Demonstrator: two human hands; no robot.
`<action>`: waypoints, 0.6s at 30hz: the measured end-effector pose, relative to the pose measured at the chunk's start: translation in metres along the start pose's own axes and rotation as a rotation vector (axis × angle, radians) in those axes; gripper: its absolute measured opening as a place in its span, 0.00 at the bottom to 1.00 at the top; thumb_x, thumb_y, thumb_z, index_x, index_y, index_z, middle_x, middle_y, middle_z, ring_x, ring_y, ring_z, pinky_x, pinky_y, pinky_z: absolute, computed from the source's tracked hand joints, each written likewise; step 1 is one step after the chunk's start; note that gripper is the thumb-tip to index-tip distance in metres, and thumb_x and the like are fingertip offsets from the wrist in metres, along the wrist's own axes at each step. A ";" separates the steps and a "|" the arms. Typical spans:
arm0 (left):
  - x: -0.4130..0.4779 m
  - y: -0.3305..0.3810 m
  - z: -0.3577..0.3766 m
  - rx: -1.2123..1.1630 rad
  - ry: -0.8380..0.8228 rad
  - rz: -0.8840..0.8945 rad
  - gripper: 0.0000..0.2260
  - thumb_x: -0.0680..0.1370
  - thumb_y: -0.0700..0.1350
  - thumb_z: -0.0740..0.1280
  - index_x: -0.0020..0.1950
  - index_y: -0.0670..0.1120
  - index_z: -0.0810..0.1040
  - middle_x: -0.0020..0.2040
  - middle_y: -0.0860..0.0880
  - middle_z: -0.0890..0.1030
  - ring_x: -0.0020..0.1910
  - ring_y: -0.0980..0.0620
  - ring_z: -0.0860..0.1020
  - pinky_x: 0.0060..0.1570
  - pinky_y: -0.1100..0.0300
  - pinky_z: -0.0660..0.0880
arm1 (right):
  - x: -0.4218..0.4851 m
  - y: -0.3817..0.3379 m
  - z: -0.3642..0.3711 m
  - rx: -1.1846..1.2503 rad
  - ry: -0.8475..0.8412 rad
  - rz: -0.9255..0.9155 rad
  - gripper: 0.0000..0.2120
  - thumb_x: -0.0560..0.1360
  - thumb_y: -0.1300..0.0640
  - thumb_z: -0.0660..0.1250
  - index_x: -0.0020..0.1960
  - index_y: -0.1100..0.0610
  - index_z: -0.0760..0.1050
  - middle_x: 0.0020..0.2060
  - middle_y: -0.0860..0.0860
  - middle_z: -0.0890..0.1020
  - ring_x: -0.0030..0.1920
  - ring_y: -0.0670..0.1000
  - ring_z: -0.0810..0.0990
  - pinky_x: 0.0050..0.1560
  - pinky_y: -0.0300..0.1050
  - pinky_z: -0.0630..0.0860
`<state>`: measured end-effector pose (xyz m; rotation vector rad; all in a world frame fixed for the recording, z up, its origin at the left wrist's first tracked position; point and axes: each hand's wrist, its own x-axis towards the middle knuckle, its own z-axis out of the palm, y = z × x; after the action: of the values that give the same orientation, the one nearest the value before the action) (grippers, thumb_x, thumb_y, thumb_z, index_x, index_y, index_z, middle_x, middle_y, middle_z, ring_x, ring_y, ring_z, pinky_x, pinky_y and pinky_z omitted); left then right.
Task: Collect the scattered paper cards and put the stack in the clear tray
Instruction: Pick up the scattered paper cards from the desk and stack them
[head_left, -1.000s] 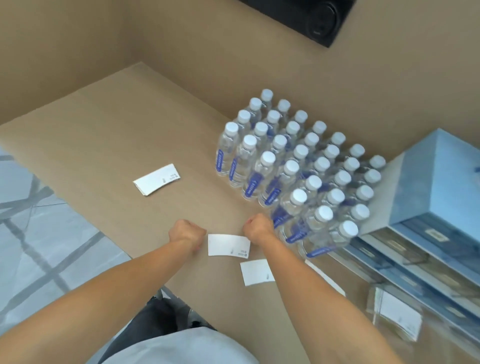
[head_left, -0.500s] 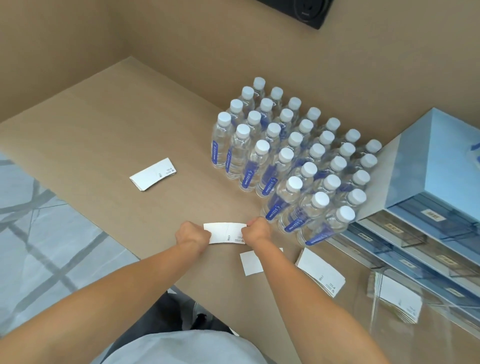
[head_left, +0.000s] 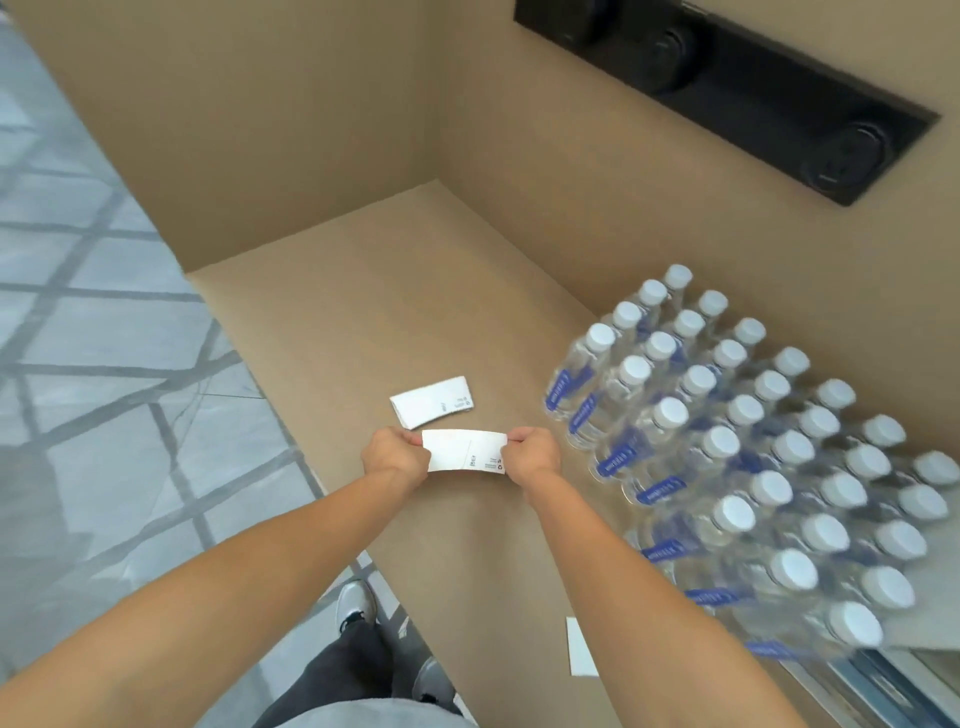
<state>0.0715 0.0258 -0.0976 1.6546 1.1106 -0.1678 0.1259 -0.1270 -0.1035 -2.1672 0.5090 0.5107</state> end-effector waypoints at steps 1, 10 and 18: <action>0.007 0.004 -0.004 -0.017 0.015 -0.006 0.08 0.72 0.34 0.68 0.43 0.47 0.80 0.54 0.41 0.83 0.51 0.41 0.84 0.53 0.50 0.83 | 0.005 -0.010 0.005 -0.016 -0.012 -0.028 0.16 0.73 0.66 0.61 0.56 0.58 0.82 0.57 0.56 0.83 0.53 0.55 0.81 0.53 0.41 0.76; 0.060 0.026 -0.014 -0.099 0.076 -0.085 0.07 0.71 0.33 0.69 0.44 0.43 0.82 0.51 0.39 0.84 0.49 0.41 0.85 0.52 0.49 0.83 | 0.048 -0.073 0.032 -0.261 -0.094 -0.232 0.14 0.69 0.70 0.57 0.36 0.58 0.79 0.34 0.52 0.77 0.39 0.53 0.71 0.41 0.38 0.68; 0.094 0.027 -0.004 -0.088 0.101 -0.161 0.07 0.70 0.34 0.70 0.42 0.45 0.82 0.48 0.40 0.85 0.47 0.42 0.86 0.52 0.50 0.83 | 0.076 -0.087 0.053 -0.391 -0.139 -0.241 0.19 0.67 0.72 0.56 0.25 0.53 0.57 0.28 0.49 0.64 0.38 0.53 0.64 0.31 0.38 0.60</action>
<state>0.1415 0.0838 -0.1336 1.5091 1.3101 -0.1383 0.2247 -0.0485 -0.1186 -2.4974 0.0692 0.6629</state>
